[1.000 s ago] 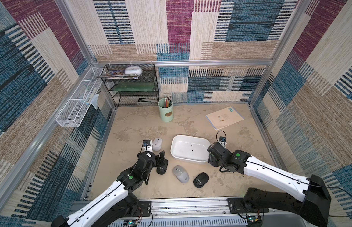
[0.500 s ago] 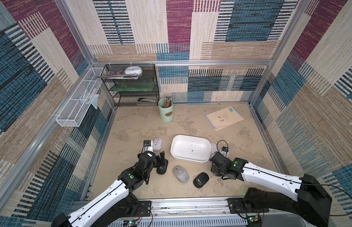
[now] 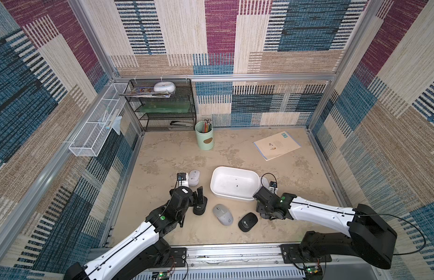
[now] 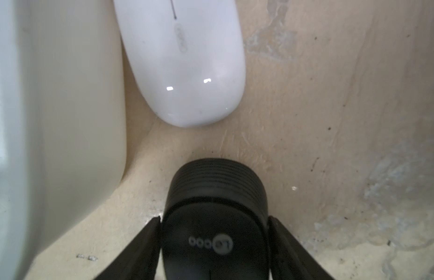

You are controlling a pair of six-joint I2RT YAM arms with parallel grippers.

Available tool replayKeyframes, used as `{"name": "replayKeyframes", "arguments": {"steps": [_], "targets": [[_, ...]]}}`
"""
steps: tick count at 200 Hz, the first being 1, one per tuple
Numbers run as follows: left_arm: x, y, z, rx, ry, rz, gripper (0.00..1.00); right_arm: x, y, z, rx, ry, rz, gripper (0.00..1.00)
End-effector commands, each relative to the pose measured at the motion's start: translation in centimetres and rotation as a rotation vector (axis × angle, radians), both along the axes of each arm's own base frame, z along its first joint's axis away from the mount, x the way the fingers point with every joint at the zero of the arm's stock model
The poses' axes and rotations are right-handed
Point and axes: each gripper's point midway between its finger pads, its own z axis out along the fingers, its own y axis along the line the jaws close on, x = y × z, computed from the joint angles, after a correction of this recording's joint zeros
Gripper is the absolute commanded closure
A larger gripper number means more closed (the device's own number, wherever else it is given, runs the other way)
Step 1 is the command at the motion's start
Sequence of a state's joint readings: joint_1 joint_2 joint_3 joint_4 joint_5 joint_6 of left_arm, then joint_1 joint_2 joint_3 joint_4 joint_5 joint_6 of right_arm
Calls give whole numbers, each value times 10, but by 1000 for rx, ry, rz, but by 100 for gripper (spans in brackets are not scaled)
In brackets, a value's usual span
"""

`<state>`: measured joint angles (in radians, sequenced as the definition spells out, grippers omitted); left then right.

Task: Take out the mouse from the storage box
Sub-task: Place the mouse at the center of the board.

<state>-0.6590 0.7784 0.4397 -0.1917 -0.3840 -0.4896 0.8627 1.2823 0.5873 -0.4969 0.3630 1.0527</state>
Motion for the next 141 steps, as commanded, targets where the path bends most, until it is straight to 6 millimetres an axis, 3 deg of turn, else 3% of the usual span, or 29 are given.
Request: {"name": "replayKeyframes", "arguments": {"steps": [1,48,89,141], "targets": [[3,1,4,0,-23,10,0,3,-1,4,-13,-17,-5,23],[4,1,5,3,-26,11,0,10,-7,22,-46,-62,-10,20],[4,2,7,1,-34,14,0,36,-21,80,-74,-240,-37,20],[4,3,8,2,-42,17,0,90,-5,138,-45,-495,51,18]]}}
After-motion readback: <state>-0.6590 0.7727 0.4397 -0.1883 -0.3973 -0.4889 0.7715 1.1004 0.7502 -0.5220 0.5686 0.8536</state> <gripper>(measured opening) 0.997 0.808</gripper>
